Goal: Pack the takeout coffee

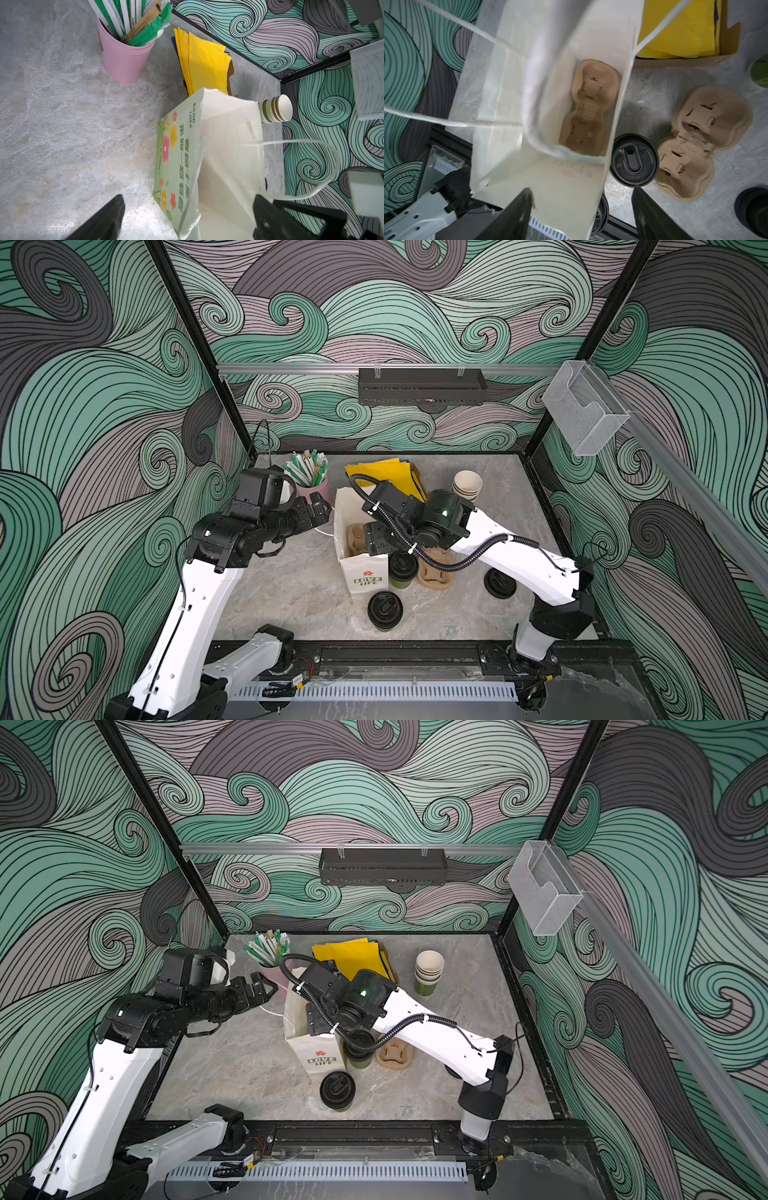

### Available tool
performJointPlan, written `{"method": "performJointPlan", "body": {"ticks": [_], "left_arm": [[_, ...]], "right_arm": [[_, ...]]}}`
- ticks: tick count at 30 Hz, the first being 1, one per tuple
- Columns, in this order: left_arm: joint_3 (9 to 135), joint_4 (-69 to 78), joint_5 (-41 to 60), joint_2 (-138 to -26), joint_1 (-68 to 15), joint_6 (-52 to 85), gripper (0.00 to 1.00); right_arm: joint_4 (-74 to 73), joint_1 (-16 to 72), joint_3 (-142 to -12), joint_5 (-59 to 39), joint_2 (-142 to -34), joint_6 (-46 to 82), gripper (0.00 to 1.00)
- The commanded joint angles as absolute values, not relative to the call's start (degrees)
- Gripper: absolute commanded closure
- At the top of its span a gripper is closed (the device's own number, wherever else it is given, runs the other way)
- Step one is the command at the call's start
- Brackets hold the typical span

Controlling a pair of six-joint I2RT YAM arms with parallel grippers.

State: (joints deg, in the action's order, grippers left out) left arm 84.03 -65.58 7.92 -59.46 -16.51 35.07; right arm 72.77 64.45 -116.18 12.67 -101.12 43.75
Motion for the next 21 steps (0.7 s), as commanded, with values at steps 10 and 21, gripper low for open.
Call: {"method": "performJointPlan", "body": {"ticks": [10, 21], "left_arm": [[80.5, -62.7, 11.4, -60.5, -13.8, 31.7, 0.16], [80.6, -63.3, 16.1, -61.4, -10.2, 30.0, 0.1]], "right_arm": [[77.3, 61.7, -124.3, 13.9, -108.9, 41.0, 0.67], [77.1, 60.6, -131.7, 10.2, -113.8, 34.8, 0.94]]}}
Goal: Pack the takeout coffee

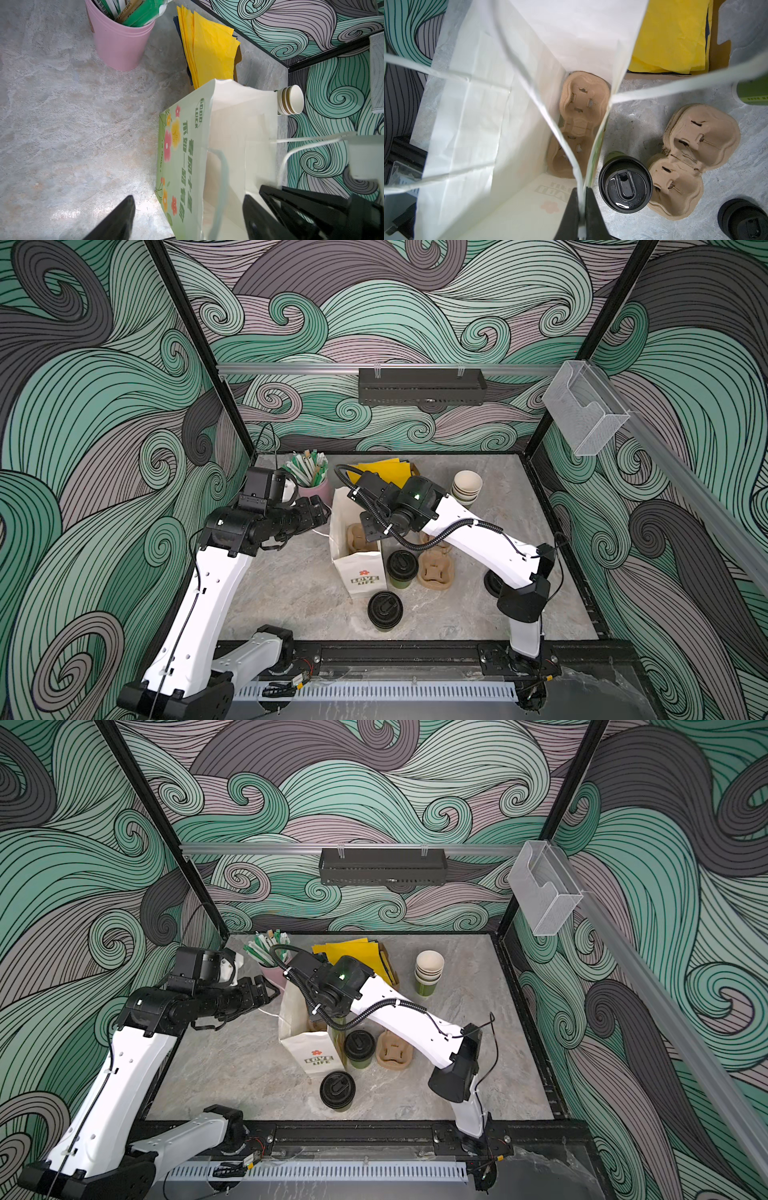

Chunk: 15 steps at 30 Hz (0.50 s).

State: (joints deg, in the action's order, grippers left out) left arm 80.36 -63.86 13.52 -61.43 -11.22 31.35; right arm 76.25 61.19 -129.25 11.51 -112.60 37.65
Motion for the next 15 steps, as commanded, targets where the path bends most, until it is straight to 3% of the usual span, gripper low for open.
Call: {"method": "performJointPlan", "body": {"ticks": [1, 7, 15], "left_arm": [[80.5, -62.9, 16.9, -61.4, -9.9, 29.8, 0.08], [79.4, -63.5, 17.7, -61.6, -7.3, 29.6, 0.09], [78.7, -68.8, 10.9, -57.0, -6.5, 35.2, 0.12]], "right_arm": [[76.8, 60.6, -132.4, 9.8, -114.3, 33.7, 0.95], [73.2, 60.1, -136.5, 3.7, -117.2, 28.1, 0.98], [68.6, 58.2, -137.7, -4.6, -119.3, 23.6, 0.98]]}}
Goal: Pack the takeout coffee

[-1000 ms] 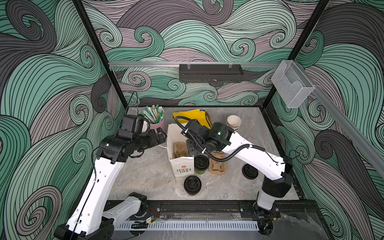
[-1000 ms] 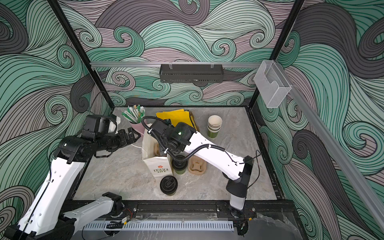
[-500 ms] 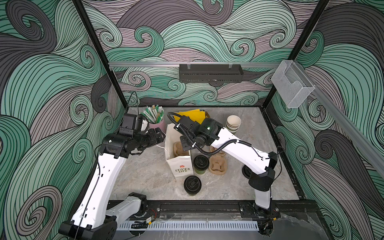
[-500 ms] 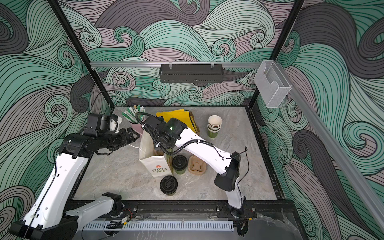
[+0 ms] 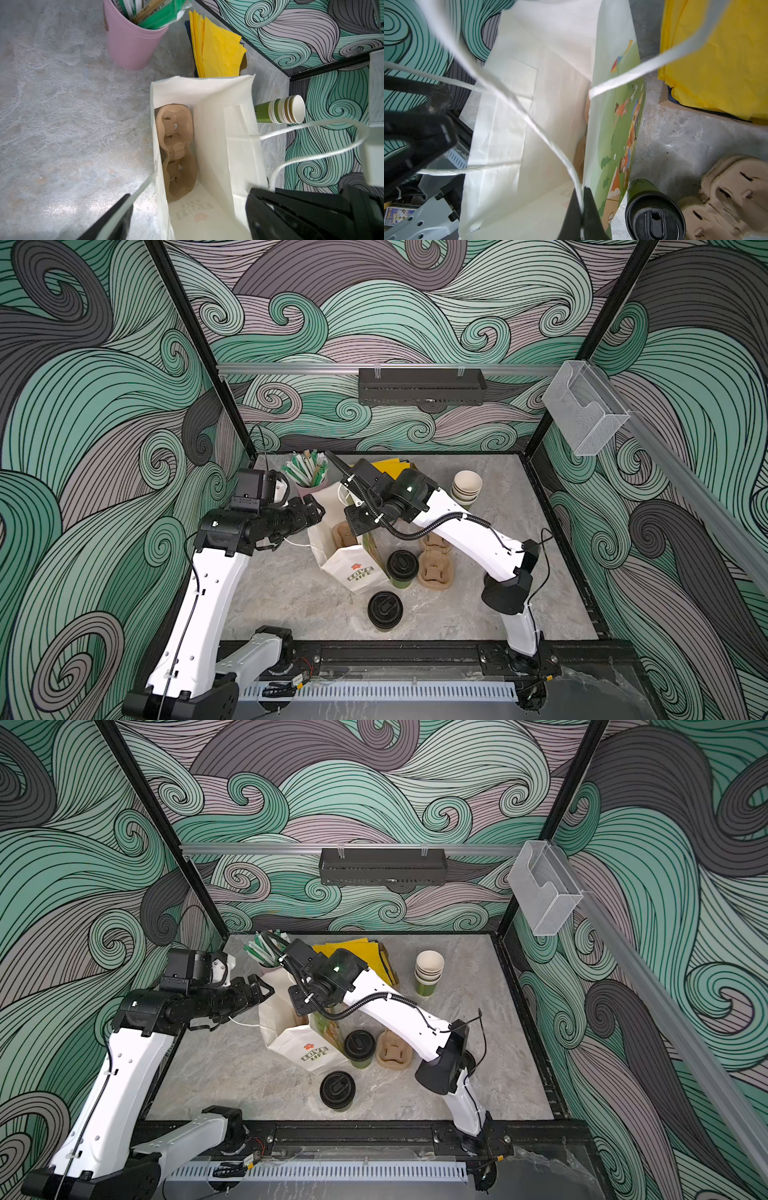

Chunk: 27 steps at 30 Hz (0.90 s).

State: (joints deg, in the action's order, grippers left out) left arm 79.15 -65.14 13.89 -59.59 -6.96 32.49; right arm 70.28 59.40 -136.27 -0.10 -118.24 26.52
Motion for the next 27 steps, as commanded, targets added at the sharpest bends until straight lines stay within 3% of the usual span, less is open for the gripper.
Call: {"method": "performJointPlan", "body": {"ticks": [1, 8, 17, 23, 27], "left_arm": [[78.3, -69.0, 10.8, -56.3, -6.5, 36.0, 0.12], [75.4, -69.6, 9.5, -51.8, -6.5, 41.3, 0.14], [70.9, -65.6, 12.1, -50.9, -6.5, 43.8, 0.37], [69.6, -62.6, 13.3, -50.9, -6.5, 44.0, 0.58], [68.9, -60.9, 14.6, -50.5, -6.5, 44.4, 0.68]], "right_arm": [[68.5, 57.8, -137.8, -5.3, -119.4, 23.3, 0.98], [68.0, 55.1, -137.2, -9.7, -119.2, 20.5, 0.98], [68.1, 52.1, -133.4, -9.0, -118.3, 20.4, 0.97], [68.1, 51.9, -132.7, -4.3, -118.3, 22.4, 0.88], [68.2, 51.9, -133.8, -2.9, -117.9, 23.9, 0.72]]}}
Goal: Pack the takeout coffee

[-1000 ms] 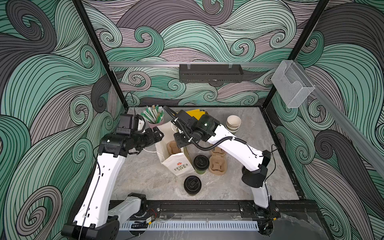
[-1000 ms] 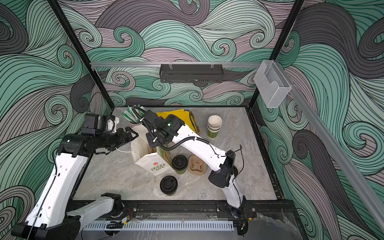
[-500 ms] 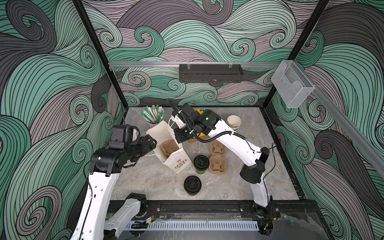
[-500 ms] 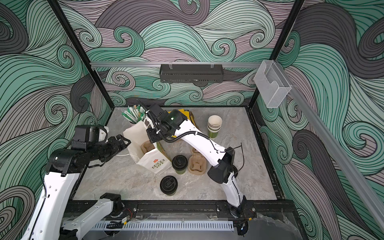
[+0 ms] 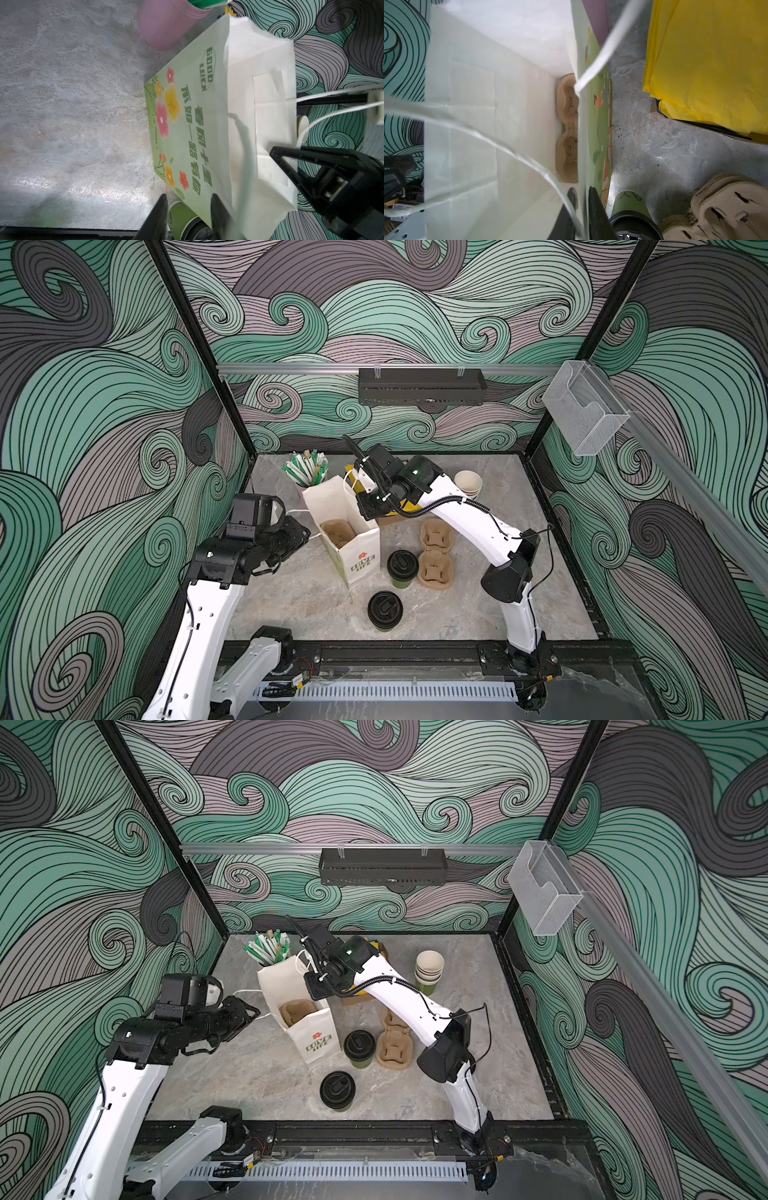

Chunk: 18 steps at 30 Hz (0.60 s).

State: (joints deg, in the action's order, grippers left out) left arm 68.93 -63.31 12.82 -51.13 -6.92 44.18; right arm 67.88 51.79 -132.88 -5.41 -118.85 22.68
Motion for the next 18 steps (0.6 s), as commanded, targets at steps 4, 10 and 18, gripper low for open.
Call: {"method": "performJointPlan", "body": {"ticks": [4, 10, 18], "left_arm": [[68.4, -59.4, 16.0, -49.9, -6.5, 44.6, 0.77], [66.0, -54.8, 21.0, -48.8, -6.5, 47.1, 0.91], [63.4, -50.9, 26.5, -48.0, -6.6, 49.5, 1.0]], "right_arm": [[68.8, 51.9, -134.7, -1.6, -116.7, 25.2, 0.63], [70.1, 52.4, -132.2, -0.2, -114.8, 25.3, 0.68], [70.1, 52.6, -132.8, 1.6, -115.0, 24.3, 0.87]]}}
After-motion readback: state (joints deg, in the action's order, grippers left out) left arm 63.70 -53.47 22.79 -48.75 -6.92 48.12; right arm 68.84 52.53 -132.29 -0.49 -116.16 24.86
